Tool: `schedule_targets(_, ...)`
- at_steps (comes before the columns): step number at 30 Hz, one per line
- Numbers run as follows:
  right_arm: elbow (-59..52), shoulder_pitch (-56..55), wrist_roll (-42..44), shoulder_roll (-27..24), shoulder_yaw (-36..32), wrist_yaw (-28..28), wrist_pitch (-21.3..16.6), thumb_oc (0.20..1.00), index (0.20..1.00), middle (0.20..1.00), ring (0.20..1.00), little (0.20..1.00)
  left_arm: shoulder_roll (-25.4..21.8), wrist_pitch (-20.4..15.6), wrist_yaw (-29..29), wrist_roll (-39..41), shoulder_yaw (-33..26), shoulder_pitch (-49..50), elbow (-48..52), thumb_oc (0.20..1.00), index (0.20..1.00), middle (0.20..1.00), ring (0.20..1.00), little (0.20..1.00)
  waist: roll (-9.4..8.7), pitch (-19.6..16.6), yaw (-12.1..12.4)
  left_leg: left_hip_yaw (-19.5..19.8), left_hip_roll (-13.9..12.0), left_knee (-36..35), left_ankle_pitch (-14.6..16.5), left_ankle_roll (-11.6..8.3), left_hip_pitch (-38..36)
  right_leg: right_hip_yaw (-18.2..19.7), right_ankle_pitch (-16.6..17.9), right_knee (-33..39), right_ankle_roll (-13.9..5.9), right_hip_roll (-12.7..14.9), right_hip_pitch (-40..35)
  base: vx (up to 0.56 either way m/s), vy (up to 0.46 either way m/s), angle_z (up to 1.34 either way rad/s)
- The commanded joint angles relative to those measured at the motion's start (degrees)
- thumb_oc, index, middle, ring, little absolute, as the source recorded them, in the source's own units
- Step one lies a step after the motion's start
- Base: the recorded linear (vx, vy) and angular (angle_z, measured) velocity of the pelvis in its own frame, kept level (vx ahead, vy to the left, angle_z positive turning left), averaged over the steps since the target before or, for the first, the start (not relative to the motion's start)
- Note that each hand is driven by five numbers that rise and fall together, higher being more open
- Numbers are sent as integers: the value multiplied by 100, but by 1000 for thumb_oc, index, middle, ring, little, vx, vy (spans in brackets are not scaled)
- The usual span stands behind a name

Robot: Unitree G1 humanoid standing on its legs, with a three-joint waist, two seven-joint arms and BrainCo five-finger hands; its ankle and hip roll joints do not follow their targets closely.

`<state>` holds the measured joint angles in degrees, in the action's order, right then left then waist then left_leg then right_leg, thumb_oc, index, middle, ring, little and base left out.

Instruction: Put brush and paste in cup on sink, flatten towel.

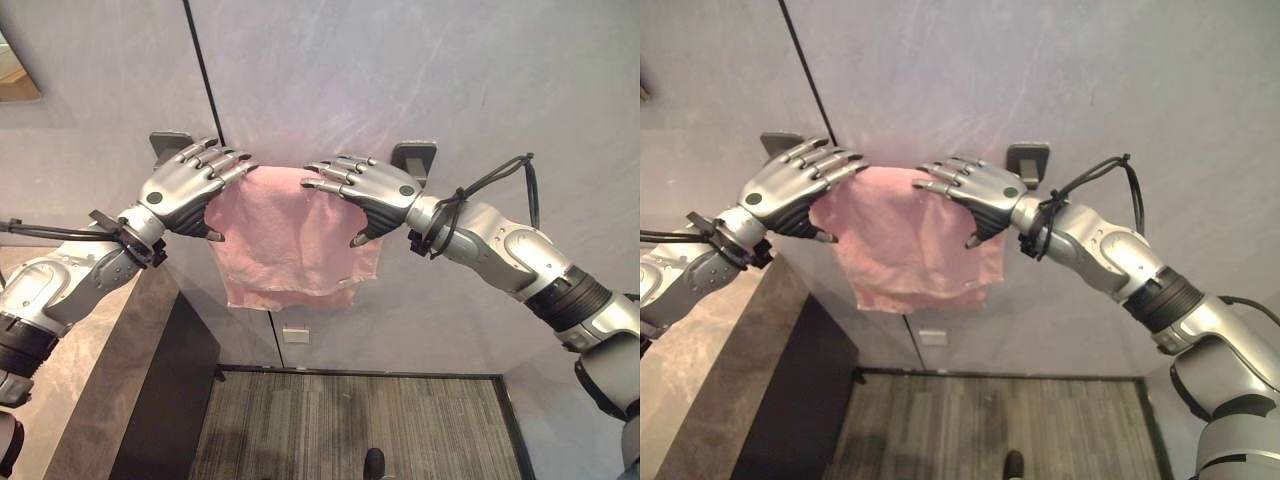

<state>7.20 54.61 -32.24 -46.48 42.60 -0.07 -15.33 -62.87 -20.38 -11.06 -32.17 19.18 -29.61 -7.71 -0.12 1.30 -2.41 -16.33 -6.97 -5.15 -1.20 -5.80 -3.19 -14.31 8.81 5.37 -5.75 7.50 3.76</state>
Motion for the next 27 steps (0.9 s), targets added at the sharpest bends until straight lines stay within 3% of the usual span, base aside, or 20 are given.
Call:
schedule_targets(1, 1301, -783, 291, -885, -203, 166, 397, 1000, 1000, 1000, 1000, 1000, -13, 431, 255, 183, -353, 1001, -1294, 1000, 1000, 1000, 1000, 1000, -92, 174, 57, 57, 118, 15, 18, -25, -93, -91, -346, -37, -681, 465, -529, 0, 0, 0)
schedule_targets(2, 1298, -785, 292, -885, -209, 167, 396, 1000, 1000, 1000, 1000, 1000, -17, 430, 254, 182, -355, 1001, -1293, 1000, 1000, 1000, 1000, 1000, -100, 163, 56, 56, 122, 15, -10, -21, -66, -89, -325, -37, -673, 470, -501, -30, -15, 4)
schedule_targets(3, 1463, -1080, 839, -596, -668, 52, 488, 1000, 1000, 1000, 1000, 1000, 404, 528, 176, 520, -612, 1112, -1619, 1000, 1000, 1000, 1000, 1000, -86, 178, 65, 52, 116, 15, -18, -19, -56, -108, -319, -37, -665, 474, -493, 0, 0, 0)
schedule_targets(5, 1471, -1185, 989, -495, -829, 23, 503, 1000, 1000, 1000, 1000, 1000, 514, 537, 188, 615, -663, 1147, -1662, 1000, 1000, 1000, 1000, 1000, -87, 161, 72, 46, 116, 15, -21, -17, -39, -109, -317, -37, -662, 475, -478, 0, 0, 0)
schedule_targets(8, 1731, -1479, 1295, 110, -1402, -324, 610, 1000, 1000, 1000, 1000, 1000, 1238, 691, 63, 1132, -873, 1182, -2091, 1000, 1000, 1000, 1000, 1000, -87, 139, 85, -1, 100, 15, -14, -1, -45, -98, -312, -37, -645, 476, -471, -1, -4, -1)
schedule_targets(18, 1773, -1280, 274, 129, -1277, -485, 832, 1000, 1000, 1000, 1000, 1000, 1625, 798, -75, 1171, -919, 1065, -2333, 1000, 1000, 1000, 1000, 1000, -106, 82, 66, -55, 77, 15, -3, -16, -106, -73, -320, -37, -629, 444, -507, 0, -2, -2)
schedule_targets(27, 1893, -1299, -49, 144, -1197, -623, 909, 1000, 1000, 1000, 1000, 1000, 2518, 509, -342, 2624, -1353, 1089, -2265, 1000, 1000, 1000, 1000, 1000, -135, 8, 34, -6, 57, 15, 0, -26, -140, -86, -363, -37, -589, 445, -579, 0, 0, 0)
